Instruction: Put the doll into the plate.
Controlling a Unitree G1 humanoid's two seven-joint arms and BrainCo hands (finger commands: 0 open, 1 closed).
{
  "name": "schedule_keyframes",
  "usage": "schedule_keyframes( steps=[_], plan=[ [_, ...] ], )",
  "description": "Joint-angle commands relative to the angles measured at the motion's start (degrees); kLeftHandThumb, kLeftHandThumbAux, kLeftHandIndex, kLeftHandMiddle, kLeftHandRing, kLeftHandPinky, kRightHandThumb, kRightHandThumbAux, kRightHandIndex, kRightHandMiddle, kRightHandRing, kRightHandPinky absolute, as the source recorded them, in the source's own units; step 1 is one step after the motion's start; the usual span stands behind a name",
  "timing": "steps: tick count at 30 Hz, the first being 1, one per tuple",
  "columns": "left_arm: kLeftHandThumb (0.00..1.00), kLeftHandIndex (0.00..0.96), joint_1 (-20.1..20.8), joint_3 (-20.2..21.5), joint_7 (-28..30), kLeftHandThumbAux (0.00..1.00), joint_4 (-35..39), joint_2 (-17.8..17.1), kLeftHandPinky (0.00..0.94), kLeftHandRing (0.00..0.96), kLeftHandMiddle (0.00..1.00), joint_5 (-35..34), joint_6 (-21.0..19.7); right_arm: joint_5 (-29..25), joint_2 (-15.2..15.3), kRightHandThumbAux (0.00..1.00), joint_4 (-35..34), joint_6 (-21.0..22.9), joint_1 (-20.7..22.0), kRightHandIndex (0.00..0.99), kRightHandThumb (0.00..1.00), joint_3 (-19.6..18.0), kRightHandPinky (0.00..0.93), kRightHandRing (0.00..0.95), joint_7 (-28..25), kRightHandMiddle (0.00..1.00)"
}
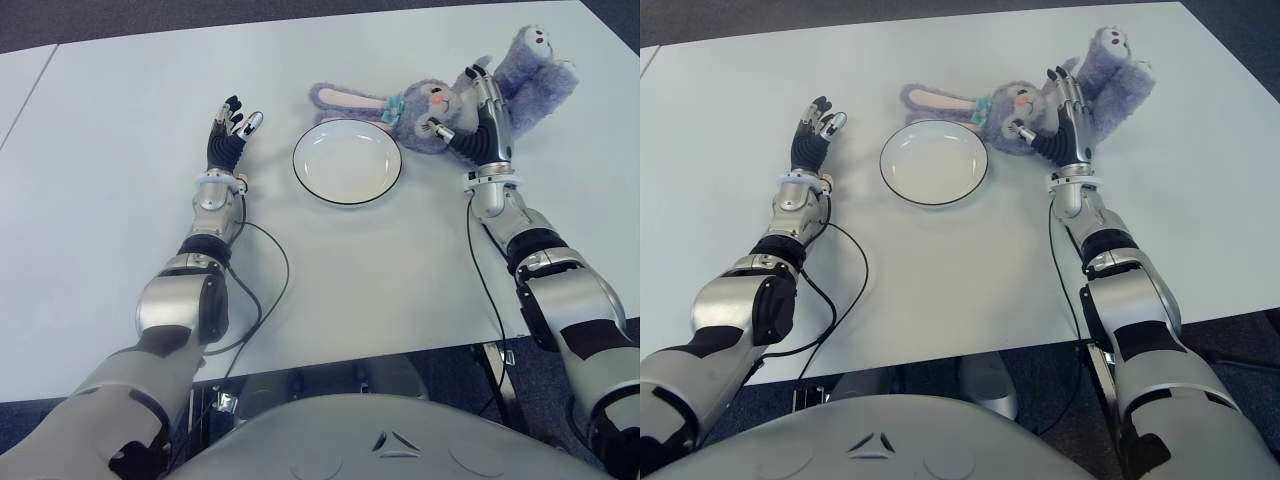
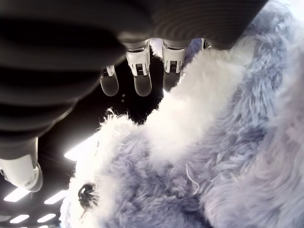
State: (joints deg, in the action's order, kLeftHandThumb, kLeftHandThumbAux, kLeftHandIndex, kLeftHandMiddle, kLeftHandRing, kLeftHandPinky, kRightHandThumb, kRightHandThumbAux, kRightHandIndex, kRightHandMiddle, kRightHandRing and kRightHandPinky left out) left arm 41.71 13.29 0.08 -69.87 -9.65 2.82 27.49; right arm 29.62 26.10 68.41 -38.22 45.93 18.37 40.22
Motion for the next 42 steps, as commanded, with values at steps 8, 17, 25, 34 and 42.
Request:
schedule_keyframes(
  steps=[8,17,25,34,42],
  plan=[
    [0.000,0.099,-11.3,-0.8,0.6,0.496,-8.4,5.1,0.078,0.084,0.087,0.8,-10.7,2.2,-5.4,0.540,-1.0,-1.6,-1.1,0.000,0.233,2.4,0.182,0.000,-1.1,0.000],
    [0.000,0.099,-11.3,-1.3,0.3,0.503,-8.4,5.3,0.086,0.087,0.089,1.0,-10.4,1.8,-5.4,0.536,-0.9,-2.0,-0.8,0.000,0.247,2.1,0.217,0.011,-2.5,0.000],
    [0.000,0.097,-11.5,-1.4,0.3,0.502,-8.4,5.4,0.087,0.085,0.085,0.9,-10.1,2.1,-3.4,0.574,0.3,-3.0,-0.6,0.000,0.243,2.4,0.283,0.077,-5.5,0.000],
    [0.000,0.089,-11.5,-1.2,0.3,0.493,-8.4,5.7,0.085,0.081,0.079,0.7,-10.0,4.2,0.2,0.666,-1.2,-5.0,-2.4,0.034,0.197,4.2,0.243,0.107,-6.8,0.000],
    [0.000,0.087,-11.6,-1.2,0.0,0.493,-8.4,5.8,0.090,0.083,0.082,0.8,-10.1,5.3,3.9,0.712,-1.0,-5.3,-5.1,0.057,0.175,5.5,0.254,0.115,-10.2,0.001]
  ],
)
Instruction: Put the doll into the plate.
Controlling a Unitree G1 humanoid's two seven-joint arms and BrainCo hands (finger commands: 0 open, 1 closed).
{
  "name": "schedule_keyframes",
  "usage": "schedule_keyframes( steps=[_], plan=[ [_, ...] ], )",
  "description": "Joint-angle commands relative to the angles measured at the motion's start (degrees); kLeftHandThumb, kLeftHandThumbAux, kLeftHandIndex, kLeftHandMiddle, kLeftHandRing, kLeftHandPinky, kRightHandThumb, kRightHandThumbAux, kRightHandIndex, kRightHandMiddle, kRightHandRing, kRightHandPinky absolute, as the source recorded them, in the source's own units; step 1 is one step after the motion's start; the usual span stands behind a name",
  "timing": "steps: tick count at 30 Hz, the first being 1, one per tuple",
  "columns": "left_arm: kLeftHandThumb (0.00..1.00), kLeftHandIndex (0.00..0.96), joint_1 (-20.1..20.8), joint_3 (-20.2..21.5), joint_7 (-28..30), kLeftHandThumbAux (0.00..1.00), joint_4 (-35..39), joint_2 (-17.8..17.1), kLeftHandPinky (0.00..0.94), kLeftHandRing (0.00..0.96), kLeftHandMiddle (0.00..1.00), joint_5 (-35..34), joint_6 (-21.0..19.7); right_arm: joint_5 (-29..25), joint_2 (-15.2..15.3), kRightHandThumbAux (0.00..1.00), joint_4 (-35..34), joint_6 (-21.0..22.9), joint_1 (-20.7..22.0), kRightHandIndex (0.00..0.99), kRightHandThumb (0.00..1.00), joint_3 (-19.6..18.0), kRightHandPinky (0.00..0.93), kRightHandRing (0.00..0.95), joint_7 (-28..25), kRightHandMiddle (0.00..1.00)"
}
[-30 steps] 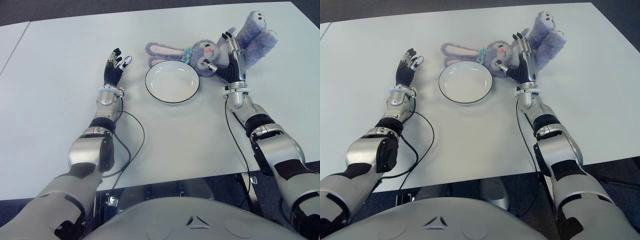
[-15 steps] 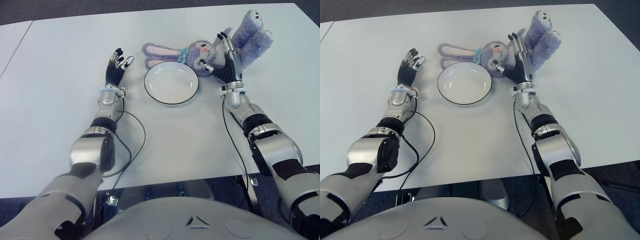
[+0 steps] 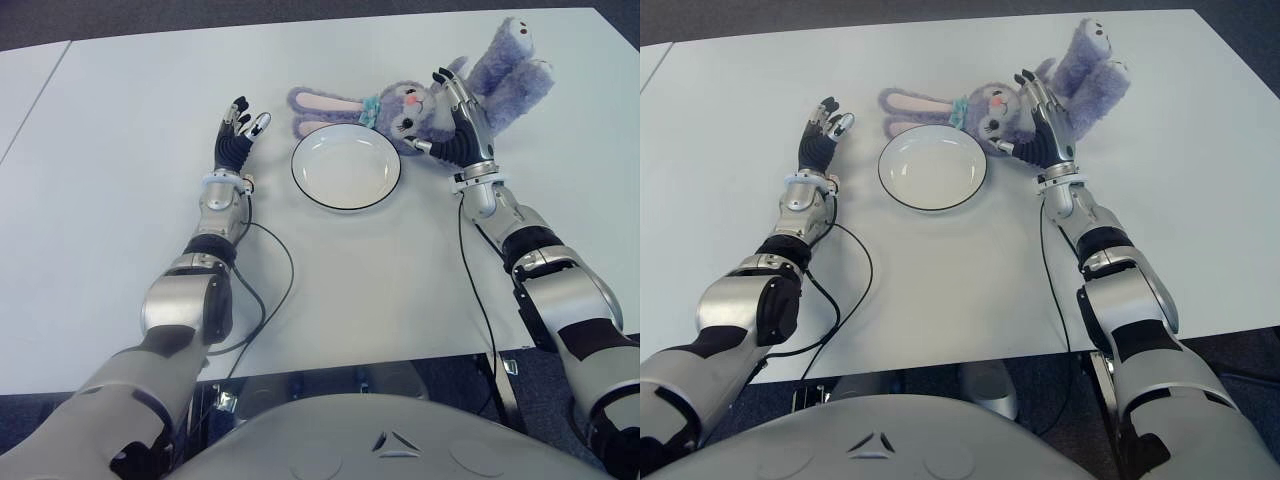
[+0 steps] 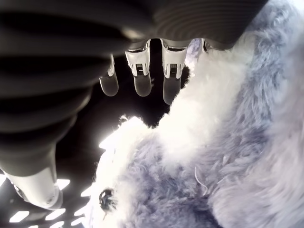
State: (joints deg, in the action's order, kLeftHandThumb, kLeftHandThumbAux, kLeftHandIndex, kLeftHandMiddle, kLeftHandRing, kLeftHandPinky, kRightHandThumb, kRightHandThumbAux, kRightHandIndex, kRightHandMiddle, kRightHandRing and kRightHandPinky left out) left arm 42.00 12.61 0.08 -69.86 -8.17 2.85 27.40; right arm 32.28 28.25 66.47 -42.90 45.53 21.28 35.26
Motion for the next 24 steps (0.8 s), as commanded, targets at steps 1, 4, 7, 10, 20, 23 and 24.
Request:
schedule_keyframes(
  steps=[1,4,7,10,20,23,24],
  plan=[
    [0.000,0.087,-11.9,-0.5,0.1,0.492,-8.4,4.4,0.090,0.083,0.082,0.7,-10.0,2.8,2.0,0.714,1.0,-0.6,-4.7,0.060,0.178,2.7,0.256,0.116,-5.7,0.002],
    [0.000,0.084,-12.0,-0.4,0.4,0.489,-8.4,4.4,0.089,0.083,0.082,0.5,-9.7,3.9,3.8,0.722,1.6,0.4,-4.8,0.069,0.192,3.6,0.268,0.125,-7.0,0.004],
    [0.000,0.083,-12.0,-0.4,0.5,0.485,-8.4,4.4,0.086,0.082,0.082,0.5,-9.8,4.2,5.1,0.730,1.5,0.8,-4.9,0.073,0.202,3.8,0.275,0.131,-7.7,0.005],
    [0.000,0.084,-12.0,-0.2,0.7,0.482,-8.4,4.6,0.084,0.081,0.082,0.4,-9.7,4.3,6.6,0.737,0.8,0.4,-4.8,0.075,0.214,3.6,0.278,0.135,-8.1,0.005],
    [0.000,0.097,-11.7,0.1,0.6,0.484,-8.4,4.7,0.086,0.084,0.088,0.2,-10.1,3.4,8.4,0.747,-1.8,1.4,-3.1,0.091,0.268,2.4,0.279,0.142,-8.3,0.016],
    [0.000,0.098,-11.6,-0.4,0.2,0.485,-8.5,4.7,0.084,0.085,0.089,0.7,-10.3,3.4,8.5,0.748,-2.2,2.8,-0.6,0.100,0.300,2.0,0.259,0.133,-8.6,0.024],
    [0.000,0.098,-11.6,-0.5,0.1,0.485,-8.5,4.7,0.086,0.087,0.090,0.8,-10.2,3.3,8.5,0.749,-2.4,3.1,0.1,0.104,0.302,1.9,0.260,0.131,-8.7,0.027]
  ],
)
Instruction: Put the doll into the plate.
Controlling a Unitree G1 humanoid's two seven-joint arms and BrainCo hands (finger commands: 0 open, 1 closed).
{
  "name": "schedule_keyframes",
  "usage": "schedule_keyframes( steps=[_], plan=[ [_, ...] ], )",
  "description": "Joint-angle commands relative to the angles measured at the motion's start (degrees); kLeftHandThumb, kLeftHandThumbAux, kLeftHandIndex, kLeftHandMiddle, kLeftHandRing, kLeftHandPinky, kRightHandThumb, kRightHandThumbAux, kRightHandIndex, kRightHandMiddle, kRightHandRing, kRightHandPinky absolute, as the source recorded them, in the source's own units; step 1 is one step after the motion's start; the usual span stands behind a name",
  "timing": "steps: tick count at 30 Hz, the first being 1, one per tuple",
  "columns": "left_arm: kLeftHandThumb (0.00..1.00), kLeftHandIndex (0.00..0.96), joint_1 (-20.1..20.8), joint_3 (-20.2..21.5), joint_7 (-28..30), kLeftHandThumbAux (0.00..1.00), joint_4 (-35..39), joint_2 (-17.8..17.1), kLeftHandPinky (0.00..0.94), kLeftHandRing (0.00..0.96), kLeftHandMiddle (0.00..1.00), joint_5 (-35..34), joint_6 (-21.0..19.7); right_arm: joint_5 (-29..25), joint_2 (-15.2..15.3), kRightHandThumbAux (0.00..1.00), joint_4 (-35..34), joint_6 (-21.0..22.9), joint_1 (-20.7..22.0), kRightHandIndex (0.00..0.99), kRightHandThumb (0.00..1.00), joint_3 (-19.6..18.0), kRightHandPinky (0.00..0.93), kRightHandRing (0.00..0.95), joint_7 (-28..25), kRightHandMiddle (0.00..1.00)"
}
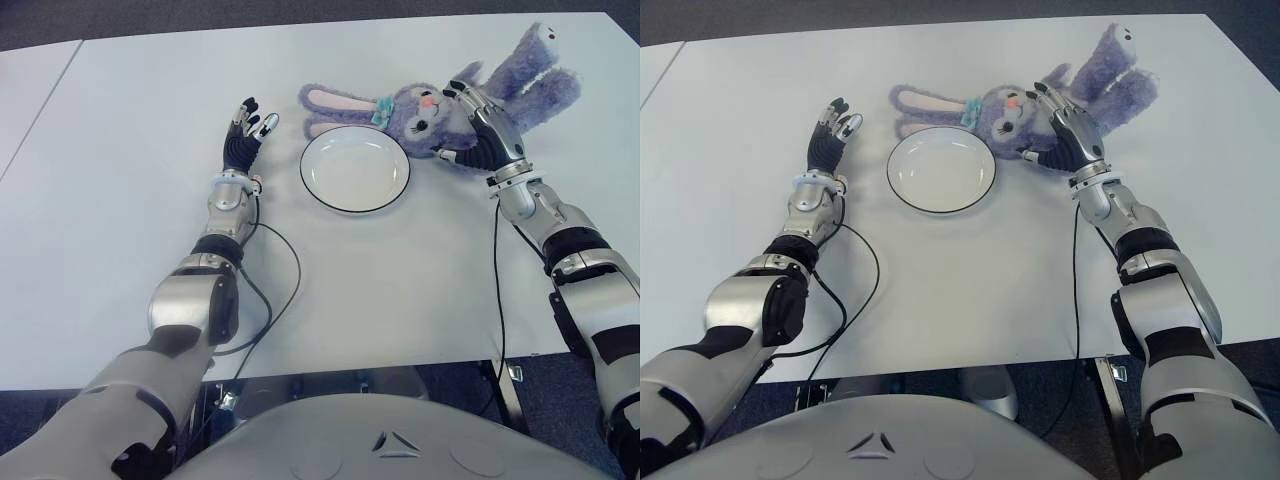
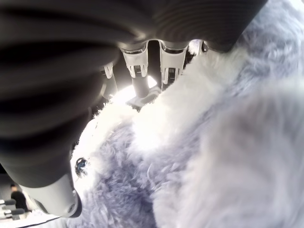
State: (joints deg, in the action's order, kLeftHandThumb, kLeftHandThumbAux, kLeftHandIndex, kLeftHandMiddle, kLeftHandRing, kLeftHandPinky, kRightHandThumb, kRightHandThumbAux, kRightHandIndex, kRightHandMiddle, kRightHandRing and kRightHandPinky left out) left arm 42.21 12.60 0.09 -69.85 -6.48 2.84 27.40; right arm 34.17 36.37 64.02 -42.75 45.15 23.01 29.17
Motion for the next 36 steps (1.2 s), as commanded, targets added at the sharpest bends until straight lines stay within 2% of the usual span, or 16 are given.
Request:
schedule_keyframes(
  steps=[1,5,11,14,18,25,36],
  plan=[
    [0.000,0.098,-11.8,-0.5,0.1,0.485,-8.5,3.1,0.086,0.087,0.090,0.9,-10.2,1.4,0.5,0.749,-0.1,3.2,0.9,0.106,0.303,0.0,0.260,0.131,-2.8,0.028],
    [0.000,0.098,-11.7,-0.6,0.0,0.484,-8.5,3.1,0.089,0.089,0.092,1.0,-10.2,1.4,0.8,0.751,-0.5,3.5,2.1,0.111,0.299,-0.2,0.266,0.130,-3.0,0.032],
    [0.000,0.098,-11.4,-0.6,-0.5,0.482,-8.5,3.6,0.105,0.097,0.098,1.0,-10.7,1.7,3.3,0.750,-3.4,2.6,6.6,0.112,0.286,-1.8,0.280,0.139,-2.0,0.042],
    [0.000,0.094,-11.4,-0.5,-0.6,0.483,-8.6,3.8,0.110,0.100,0.100,0.9,-10.8,1.7,3.7,0.748,-3.6,2.8,7.1,0.113,0.279,-2.2,0.268,0.140,-1.8,0.047],
    [0.000,0.084,-11.2,-1.0,-1.1,0.486,-8.6,3.9,0.101,0.100,0.102,1.5,-11.1,1.5,4.1,0.749,-3.0,3.9,8.3,0.117,0.263,-2.8,0.204,0.122,-1.6,0.058],
    [0.000,0.083,-11.2,-1.5,-1.5,0.489,-8.7,4.2,0.099,0.096,0.099,2.2,-10.9,-0.2,3.9,0.755,-1.7,3.7,9.1,0.119,0.254,-4.1,0.152,0.096,-3.0,0.061],
    [0.000,0.091,-11.2,-1.5,-2.0,0.501,-8.7,4.4,0.120,0.109,0.110,2.2,-10.9,0.8,4.7,0.734,-1.2,3.4,8.7,0.123,0.266,-4.1,0.160,0.099,-1.9,0.067]
  ],
)
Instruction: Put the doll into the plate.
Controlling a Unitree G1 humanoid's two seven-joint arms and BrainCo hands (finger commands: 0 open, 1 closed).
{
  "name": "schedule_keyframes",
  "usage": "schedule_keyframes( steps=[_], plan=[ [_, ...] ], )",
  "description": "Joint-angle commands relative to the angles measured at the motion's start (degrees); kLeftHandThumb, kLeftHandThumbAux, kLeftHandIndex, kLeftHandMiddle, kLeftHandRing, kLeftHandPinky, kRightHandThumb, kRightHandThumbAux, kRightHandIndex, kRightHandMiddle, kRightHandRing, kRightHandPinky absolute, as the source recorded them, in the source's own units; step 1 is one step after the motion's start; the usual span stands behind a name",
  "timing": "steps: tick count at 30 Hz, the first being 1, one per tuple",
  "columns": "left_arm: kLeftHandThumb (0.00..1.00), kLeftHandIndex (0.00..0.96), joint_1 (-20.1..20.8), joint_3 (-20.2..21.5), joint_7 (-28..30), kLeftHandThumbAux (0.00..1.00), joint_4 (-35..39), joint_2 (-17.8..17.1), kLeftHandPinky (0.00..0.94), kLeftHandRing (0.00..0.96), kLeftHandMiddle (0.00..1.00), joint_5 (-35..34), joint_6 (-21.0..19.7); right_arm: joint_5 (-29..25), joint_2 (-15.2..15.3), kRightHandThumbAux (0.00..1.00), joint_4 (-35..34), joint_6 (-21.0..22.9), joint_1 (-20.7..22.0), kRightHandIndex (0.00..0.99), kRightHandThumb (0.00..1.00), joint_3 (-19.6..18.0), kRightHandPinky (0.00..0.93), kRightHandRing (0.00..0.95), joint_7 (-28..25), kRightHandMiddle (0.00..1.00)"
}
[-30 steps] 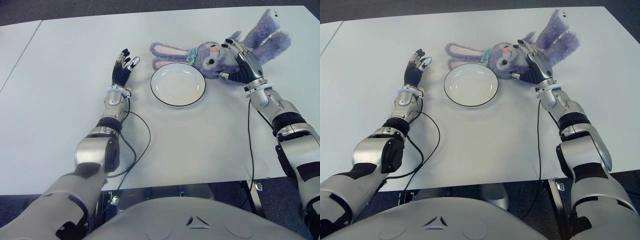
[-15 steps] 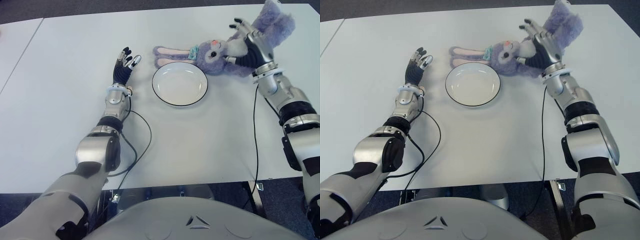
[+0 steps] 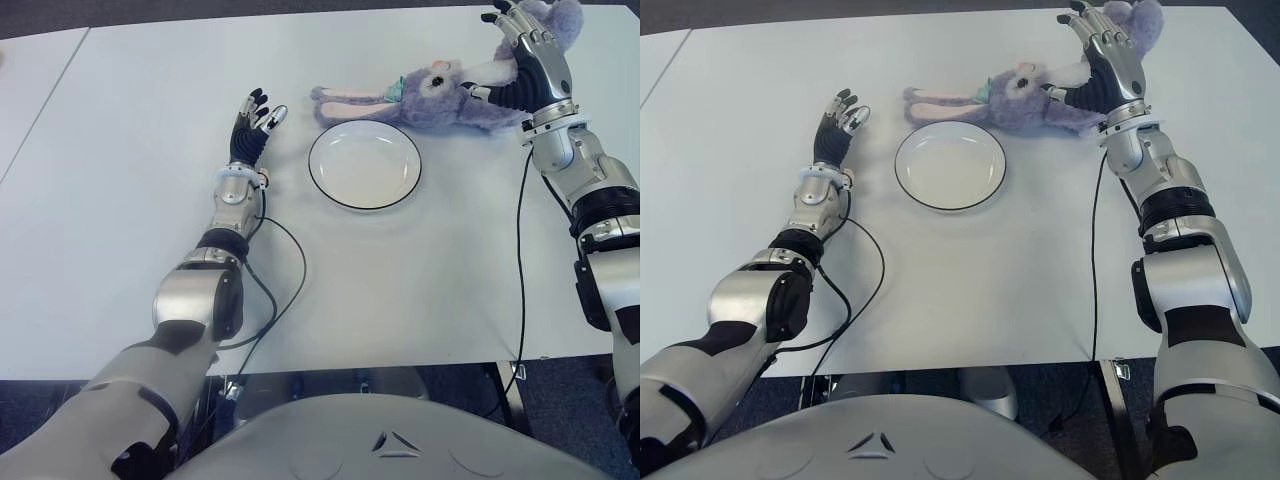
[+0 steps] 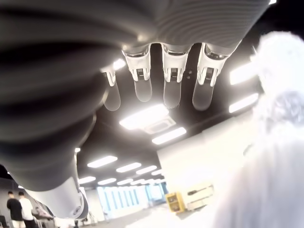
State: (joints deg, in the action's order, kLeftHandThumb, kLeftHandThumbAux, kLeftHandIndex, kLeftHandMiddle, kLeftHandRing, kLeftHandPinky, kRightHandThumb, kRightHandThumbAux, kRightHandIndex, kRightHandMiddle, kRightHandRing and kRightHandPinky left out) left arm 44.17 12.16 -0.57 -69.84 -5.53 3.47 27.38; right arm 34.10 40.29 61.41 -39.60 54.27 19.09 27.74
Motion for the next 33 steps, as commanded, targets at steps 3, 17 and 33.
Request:
schedule_keyframes(
  steps=[3,17,33],
  plan=[
    [0.000,0.089,-13.3,-0.9,-1.1,0.501,-8.7,3.6,0.116,0.111,0.111,1.4,-10.6,1.2,1.3,0.737,1.6,0.5,-0.6,0.128,0.286,0.2,0.137,0.089,-1.4,0.068],
    [0.000,0.077,-13.1,-1.0,-1.0,0.498,-8.8,3.6,0.110,0.105,0.103,1.5,-11.5,5.8,5.3,0.732,2.4,0.3,1.0,0.107,0.297,3.3,0.139,0.072,-4.9,0.043],
    [0.000,0.077,-13.0,-0.8,-0.7,0.519,-8.8,3.6,0.114,0.111,0.105,1.3,-11.9,5.8,6.6,0.685,2.6,3.1,1.2,0.065,0.201,3.2,0.130,0.040,-13.4,0.006]
  ],
)
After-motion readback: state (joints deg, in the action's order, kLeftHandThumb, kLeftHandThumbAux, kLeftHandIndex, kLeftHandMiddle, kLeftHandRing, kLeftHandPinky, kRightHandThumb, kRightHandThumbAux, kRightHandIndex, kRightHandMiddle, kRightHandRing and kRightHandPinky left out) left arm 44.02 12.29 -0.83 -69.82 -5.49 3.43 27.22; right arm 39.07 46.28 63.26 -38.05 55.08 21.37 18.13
